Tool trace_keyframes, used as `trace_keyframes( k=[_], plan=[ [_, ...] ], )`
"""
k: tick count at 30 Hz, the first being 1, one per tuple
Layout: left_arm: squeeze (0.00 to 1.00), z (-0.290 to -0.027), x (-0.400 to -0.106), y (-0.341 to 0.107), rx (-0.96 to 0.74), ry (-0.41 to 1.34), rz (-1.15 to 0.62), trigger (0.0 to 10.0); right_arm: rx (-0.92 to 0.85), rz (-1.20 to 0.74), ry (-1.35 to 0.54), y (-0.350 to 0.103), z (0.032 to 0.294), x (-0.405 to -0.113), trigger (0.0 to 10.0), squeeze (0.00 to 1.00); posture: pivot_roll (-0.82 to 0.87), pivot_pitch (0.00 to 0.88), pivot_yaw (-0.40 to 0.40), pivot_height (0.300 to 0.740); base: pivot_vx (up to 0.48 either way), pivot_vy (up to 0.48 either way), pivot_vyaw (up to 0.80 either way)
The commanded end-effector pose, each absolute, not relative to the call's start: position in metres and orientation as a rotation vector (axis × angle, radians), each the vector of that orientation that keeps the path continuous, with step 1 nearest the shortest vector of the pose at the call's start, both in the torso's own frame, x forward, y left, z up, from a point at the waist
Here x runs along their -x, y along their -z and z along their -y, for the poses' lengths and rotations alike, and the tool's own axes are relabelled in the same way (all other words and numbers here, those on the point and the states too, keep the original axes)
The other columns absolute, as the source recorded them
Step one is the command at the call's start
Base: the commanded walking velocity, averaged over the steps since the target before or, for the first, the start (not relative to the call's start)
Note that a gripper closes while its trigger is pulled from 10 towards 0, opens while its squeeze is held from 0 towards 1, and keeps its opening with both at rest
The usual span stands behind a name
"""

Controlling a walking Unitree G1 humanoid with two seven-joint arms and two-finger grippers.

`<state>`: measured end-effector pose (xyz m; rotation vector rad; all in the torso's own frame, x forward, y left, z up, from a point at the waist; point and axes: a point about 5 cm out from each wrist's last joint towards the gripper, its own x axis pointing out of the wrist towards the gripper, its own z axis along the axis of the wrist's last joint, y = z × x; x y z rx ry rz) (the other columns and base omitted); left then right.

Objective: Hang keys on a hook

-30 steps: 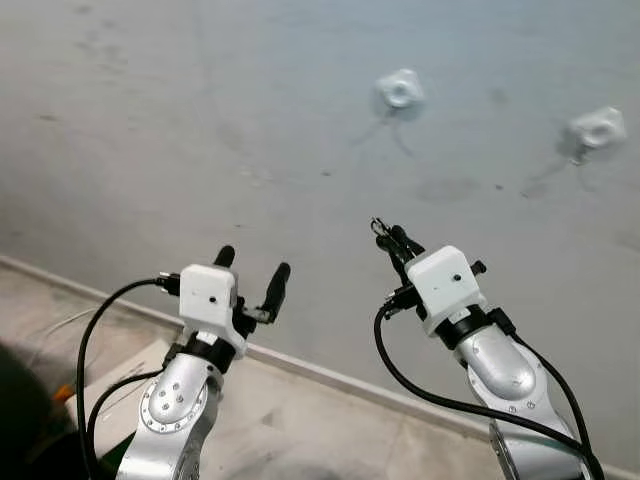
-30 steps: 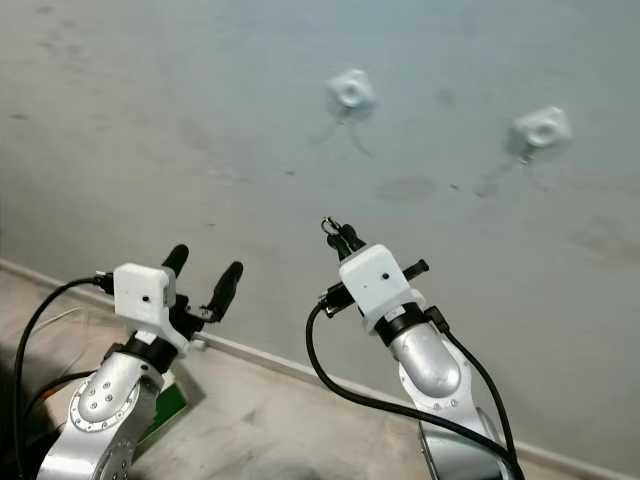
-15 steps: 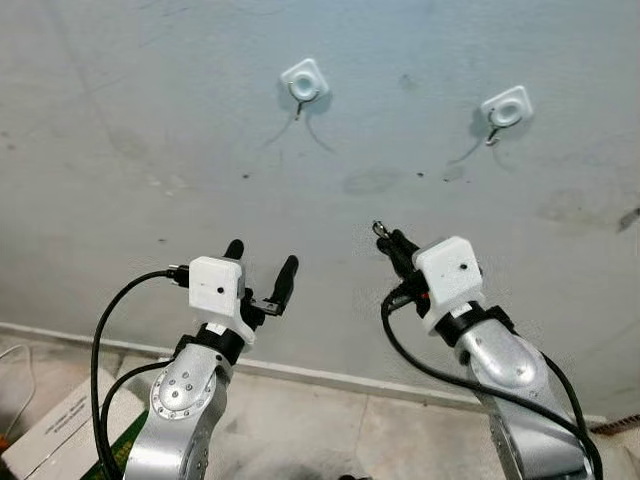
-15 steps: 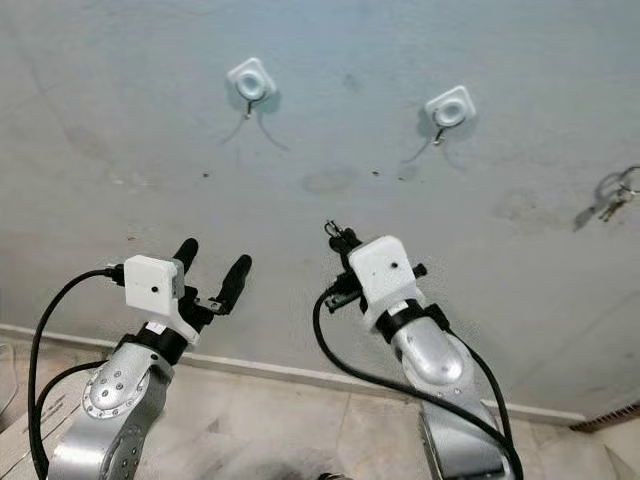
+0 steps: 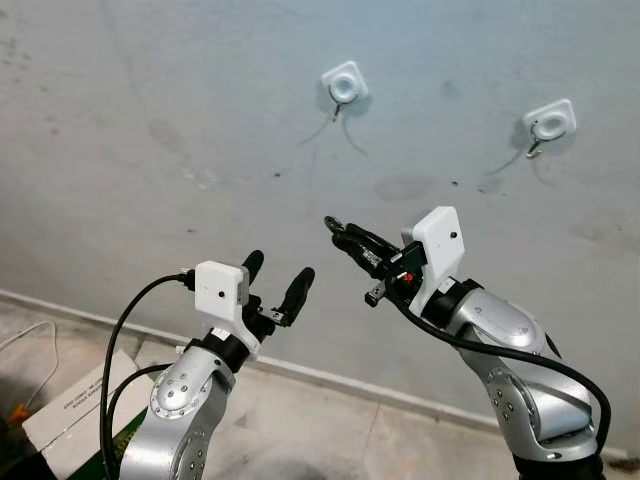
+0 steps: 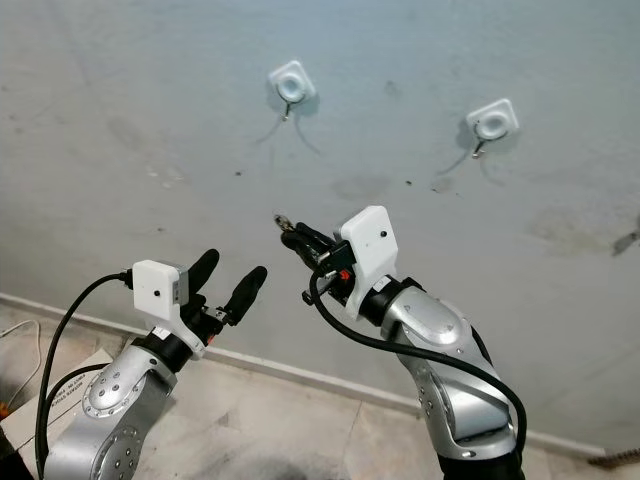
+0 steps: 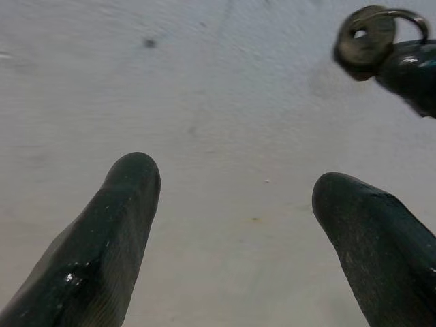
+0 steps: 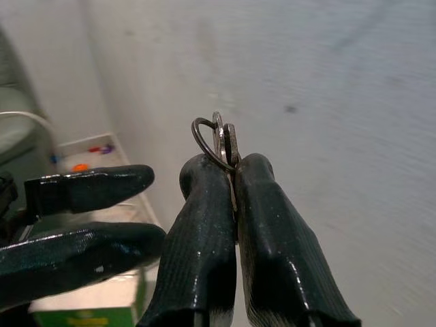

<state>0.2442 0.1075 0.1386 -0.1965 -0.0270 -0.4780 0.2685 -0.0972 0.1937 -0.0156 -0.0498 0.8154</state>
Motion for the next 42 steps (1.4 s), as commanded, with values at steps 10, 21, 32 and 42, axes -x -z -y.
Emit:
trace_keyframes(
  k=[10,21,32,42],
  plan=[
    [0.00,-0.111,-0.241,-0.142,0.191,0.503,0.031,10.0,0.009,0.035,-0.871,-0.198,0.098,-0.264,10.0,0.00,-0.01,0.094,-0.001,0.740,0.000,0.000,0.13],
    [0.00,-0.110,-0.254,-0.150,0.269,0.612,0.060,10.0,-0.052,-0.070,-0.937,-0.188,0.106,-0.258,10.0,0.00,-0.01,0.095,0.004,0.740,0.000,0.000,0.00],
    [0.00,-0.116,-0.244,-0.136,0.407,0.732,-0.076,10.0,-0.093,-0.084,-0.953,-0.193,0.120,-0.266,10.0,0.00,0.00,0.097,0.010,0.740,0.000,0.000,0.00],
    [0.00,-0.116,-0.244,-0.149,0.521,0.779,-0.027,10.0,-0.145,-0.149,-1.083,-0.191,0.119,-0.256,10.0,0.00,0.00,0.096,0.005,0.740,0.000,0.000,0.00]
  ],
)
